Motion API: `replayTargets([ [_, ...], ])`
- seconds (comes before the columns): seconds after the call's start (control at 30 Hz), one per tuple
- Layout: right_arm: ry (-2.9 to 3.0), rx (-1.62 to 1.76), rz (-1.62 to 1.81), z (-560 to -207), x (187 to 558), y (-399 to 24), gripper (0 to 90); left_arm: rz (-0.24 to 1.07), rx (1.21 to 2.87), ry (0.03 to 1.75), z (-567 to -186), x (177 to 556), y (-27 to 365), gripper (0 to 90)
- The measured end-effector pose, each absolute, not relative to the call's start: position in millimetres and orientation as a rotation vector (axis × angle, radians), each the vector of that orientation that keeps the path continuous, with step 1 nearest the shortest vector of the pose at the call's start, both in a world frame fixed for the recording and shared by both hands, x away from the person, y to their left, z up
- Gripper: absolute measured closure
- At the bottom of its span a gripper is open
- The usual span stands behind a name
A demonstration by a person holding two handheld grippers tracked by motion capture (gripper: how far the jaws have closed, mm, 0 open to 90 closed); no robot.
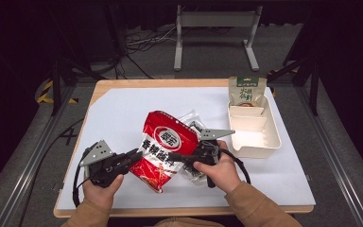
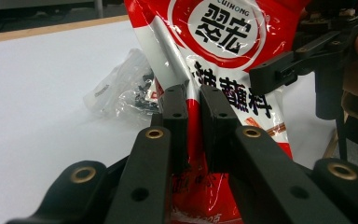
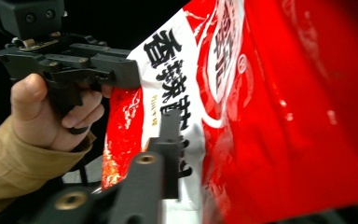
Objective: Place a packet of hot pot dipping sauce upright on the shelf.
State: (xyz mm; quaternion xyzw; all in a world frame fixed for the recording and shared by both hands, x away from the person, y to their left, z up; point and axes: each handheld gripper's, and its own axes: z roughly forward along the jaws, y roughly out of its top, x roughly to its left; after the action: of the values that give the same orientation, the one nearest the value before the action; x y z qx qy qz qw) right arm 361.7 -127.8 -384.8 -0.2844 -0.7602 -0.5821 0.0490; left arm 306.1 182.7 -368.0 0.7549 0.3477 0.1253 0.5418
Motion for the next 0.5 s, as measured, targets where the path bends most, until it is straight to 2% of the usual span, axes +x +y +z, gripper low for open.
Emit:
replayTargets([
  [0.07, -2.312, -0.867, -1.759, -385.3, 362.5, -128.8, 85.1, 0.286, 1.797, 0.833, -369.0, 306.3, 182.4, 81.7],
  [0.17, -2.309, -0.871, -1.743, -385.1, 363.3, -129.9, 88.7, 0.286, 1.812, 0.831, -370.3, 306.7, 180.9, 81.7],
  [0.5, -2.315, -0.855, -1.755, -379.3, 361.7, -131.7, 89.2, 0.289, 1.807, 0.824, -370.2, 305.6, 180.8, 81.5],
])
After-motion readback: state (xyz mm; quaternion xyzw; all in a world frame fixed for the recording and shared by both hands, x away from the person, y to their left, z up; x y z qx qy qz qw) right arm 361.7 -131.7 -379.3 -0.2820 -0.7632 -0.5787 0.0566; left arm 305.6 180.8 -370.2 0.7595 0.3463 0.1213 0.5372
